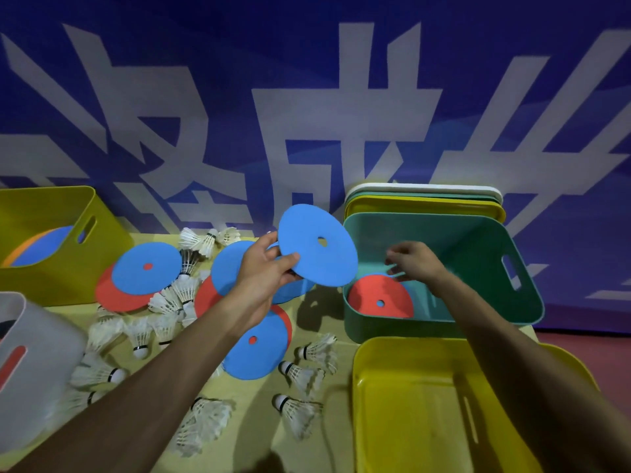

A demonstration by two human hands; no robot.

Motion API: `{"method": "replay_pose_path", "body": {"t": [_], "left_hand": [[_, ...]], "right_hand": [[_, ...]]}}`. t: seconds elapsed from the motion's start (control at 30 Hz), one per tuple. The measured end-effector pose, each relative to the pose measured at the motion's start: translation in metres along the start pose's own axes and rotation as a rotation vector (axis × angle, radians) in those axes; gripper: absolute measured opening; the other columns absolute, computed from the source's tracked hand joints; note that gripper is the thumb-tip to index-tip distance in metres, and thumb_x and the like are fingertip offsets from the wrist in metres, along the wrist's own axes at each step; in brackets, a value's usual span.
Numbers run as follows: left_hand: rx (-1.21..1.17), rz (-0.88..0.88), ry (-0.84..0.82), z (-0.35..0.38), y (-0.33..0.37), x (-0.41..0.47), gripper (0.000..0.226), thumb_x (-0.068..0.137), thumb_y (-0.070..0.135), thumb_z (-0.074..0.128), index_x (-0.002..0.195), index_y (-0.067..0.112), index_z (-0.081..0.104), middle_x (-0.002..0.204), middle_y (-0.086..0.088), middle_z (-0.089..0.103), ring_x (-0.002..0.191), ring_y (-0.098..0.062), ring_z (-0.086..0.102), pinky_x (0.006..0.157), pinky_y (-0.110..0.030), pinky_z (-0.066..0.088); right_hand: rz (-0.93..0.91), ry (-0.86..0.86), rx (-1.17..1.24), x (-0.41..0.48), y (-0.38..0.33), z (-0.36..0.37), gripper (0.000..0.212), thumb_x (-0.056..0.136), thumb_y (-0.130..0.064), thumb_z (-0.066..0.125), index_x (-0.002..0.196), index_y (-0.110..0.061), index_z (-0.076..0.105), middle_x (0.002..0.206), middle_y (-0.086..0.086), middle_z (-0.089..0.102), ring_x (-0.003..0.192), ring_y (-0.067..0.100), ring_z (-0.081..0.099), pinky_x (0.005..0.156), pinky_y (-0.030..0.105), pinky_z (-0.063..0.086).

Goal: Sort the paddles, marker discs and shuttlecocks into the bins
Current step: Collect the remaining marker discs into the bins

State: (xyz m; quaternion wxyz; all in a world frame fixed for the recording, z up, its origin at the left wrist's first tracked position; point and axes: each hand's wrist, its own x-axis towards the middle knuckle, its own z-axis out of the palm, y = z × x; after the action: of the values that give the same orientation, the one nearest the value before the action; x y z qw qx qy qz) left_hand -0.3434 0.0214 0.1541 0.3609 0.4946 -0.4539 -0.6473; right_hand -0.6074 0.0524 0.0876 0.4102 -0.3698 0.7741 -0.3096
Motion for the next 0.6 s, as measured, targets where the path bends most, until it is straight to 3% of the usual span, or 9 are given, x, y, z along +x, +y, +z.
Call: {"method": "replay_pose_path", "body": {"t": [0.07,0.2,0.33,0.43,0.6], "left_hand": [[-0.002,-0.003,-0.017,0.009,0.001,-0.001,0.042,0.09,-0.002,0.057,0.13,0.007,0.047,0.118,-0.011,0.066,0.102,-0.023,0.067,0.074,-0.033,0.06],[-0.002,-0.01,-0.053,0.024,0.002,-0.002,0.037,0.091,-0.002,0.057,0.124,0.011,0.049,0.118,-0.01,0.066,0.102,-0.024,0.067,0.077,-0.037,0.06],[0.014,-0.015,-0.102,0.033,0.002,-0.002,0.041,0.091,-0.001,0.057,0.13,0.009,0.048,0.116,-0.01,0.067,0.1,-0.024,0.068,0.078,-0.039,0.06],[0.036,-0.03,-0.154,0.04,0.001,-0.003,0.04,0.091,-0.001,0.057,0.13,0.008,0.049,0.115,-0.011,0.067,0.098,-0.024,0.068,0.075,-0.036,0.06],[0.113,-0.045,-0.161,0.04,-0.002,-0.002,0.036,0.093,0.004,0.056,0.127,0.012,0.053,0.111,-0.011,0.068,0.091,-0.023,0.07,0.078,-0.031,0.059]], "right_hand": [[-0.021,-0.113,0.235,-0.014,-0.018,0.0,0.026,0.1,-0.025,0.047,0.111,-0.005,0.059,0.104,0.015,0.066,0.078,0.023,0.067,0.068,0.035,0.055],[-0.05,-0.236,0.406,-0.028,-0.033,-0.006,0.033,0.096,-0.033,0.053,0.116,-0.008,0.062,0.098,0.013,0.066,0.084,0.026,0.065,0.067,0.035,0.057],[-0.092,-0.112,0.487,-0.032,-0.028,-0.019,0.03,0.087,-0.007,0.064,0.117,-0.005,0.061,0.101,0.014,0.068,0.087,0.025,0.067,0.07,0.041,0.059],[-0.109,-0.068,0.507,-0.038,-0.022,-0.032,0.031,0.084,-0.003,0.066,0.116,-0.006,0.063,0.09,0.01,0.069,0.079,0.023,0.068,0.058,0.032,0.057],[-0.094,0.079,0.539,-0.042,-0.011,-0.051,0.028,0.084,0.0,0.066,0.111,-0.01,0.065,0.085,0.009,0.07,0.065,0.018,0.068,0.051,0.027,0.055]]}}
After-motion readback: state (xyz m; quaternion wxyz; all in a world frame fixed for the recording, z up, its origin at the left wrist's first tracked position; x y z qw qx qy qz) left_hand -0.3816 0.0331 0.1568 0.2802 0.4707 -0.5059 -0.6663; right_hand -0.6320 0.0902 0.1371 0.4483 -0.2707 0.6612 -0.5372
